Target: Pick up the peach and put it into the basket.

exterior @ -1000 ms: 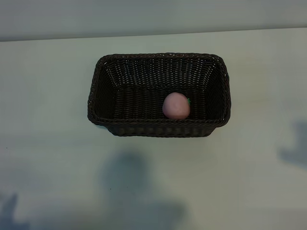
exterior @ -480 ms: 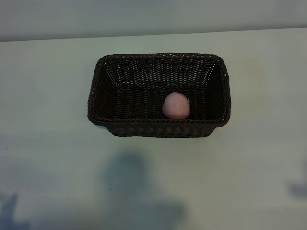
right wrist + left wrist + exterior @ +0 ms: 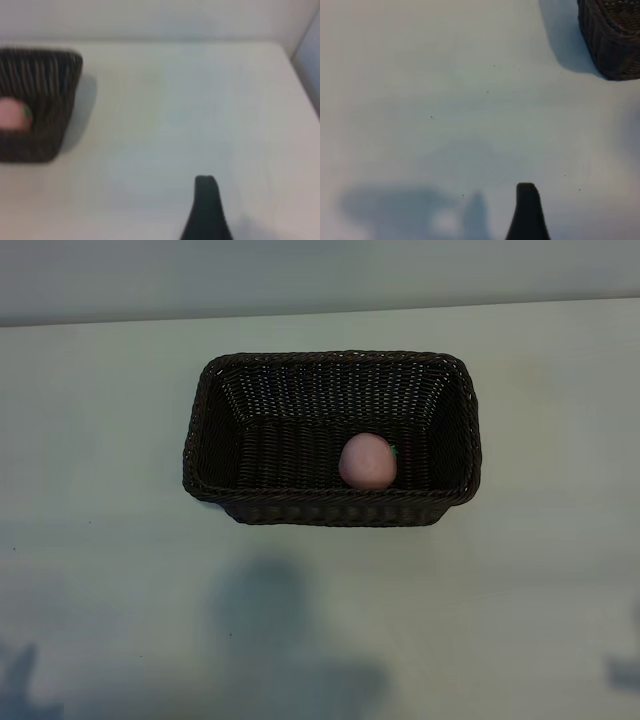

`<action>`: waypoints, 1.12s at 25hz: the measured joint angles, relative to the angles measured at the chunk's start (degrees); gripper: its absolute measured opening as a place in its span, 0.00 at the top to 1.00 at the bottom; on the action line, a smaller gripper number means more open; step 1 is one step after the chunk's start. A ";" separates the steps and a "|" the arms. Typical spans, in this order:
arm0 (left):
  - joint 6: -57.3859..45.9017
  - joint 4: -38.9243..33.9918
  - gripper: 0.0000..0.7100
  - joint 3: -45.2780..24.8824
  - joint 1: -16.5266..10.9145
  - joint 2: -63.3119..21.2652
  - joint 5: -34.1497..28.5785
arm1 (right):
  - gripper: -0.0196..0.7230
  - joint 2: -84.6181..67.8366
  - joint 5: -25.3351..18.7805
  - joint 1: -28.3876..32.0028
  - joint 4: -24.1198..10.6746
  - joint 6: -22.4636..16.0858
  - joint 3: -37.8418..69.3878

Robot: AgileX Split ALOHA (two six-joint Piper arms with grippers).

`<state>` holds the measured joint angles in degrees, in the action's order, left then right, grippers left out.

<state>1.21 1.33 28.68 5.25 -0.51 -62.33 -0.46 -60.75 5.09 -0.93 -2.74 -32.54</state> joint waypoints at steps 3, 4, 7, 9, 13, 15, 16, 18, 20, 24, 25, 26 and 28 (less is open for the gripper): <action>0.00 0.00 0.24 0.00 0.00 0.00 0.00 | 0.29 0.00 0.00 0.00 0.40 1.14 3.10; 0.00 0.00 0.24 0.00 0.00 0.00 0.00 | 0.30 0.00 0.00 0.00 0.93 1.55 3.81; 0.00 0.00 0.24 0.00 0.00 0.00 0.00 | 0.32 0.00 -0.05 0.00 1.26 3.09 4.53; 0.00 0.00 0.24 0.00 0.00 0.00 0.00 | 0.34 0.00 -0.05 0.00 1.49 3.36 4.54; 0.00 0.00 0.24 0.00 0.00 0.00 0.00 | 0.35 0.00 -0.05 0.00 1.55 3.44 4.54; 0.00 0.00 0.24 0.00 0.00 0.00 0.00 | 0.35 0.00 -0.05 0.00 1.55 3.44 4.54; 0.00 0.00 0.24 0.00 0.00 0.00 0.00 | 0.35 0.00 -0.05 0.00 1.55 3.49 4.54; 0.00 0.00 0.24 0.00 0.00 0.00 0.00 | 0.35 0.00 -0.05 0.00 1.30 3.49 4.54; 0.00 0.00 0.24 0.00 0.00 0.00 0.00 | 0.35 0.00 -0.05 0.00 1.38 3.49 4.54; 0.00 0.00 0.24 0.00 0.00 0.00 0.00 | 0.35 0.00 -0.11 0.00 1.27 3.49 4.54; 0.00 0.00 0.24 0.00 0.00 0.00 0.00 | 0.35 0.00 -0.11 0.00 1.27 3.49 4.54; 0.00 0.00 0.24 0.00 0.00 0.00 0.00 | 0.35 0.00 -0.11 0.00 1.33 3.49 4.54; 0.00 0.00 0.24 0.00 0.00 0.00 0.00 | 0.35 0.00 -0.11 0.00 1.53 3.49 4.54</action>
<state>1.21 1.33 28.68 5.25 -0.51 -62.33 -0.46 -60.87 5.09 0.60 0.75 -28.00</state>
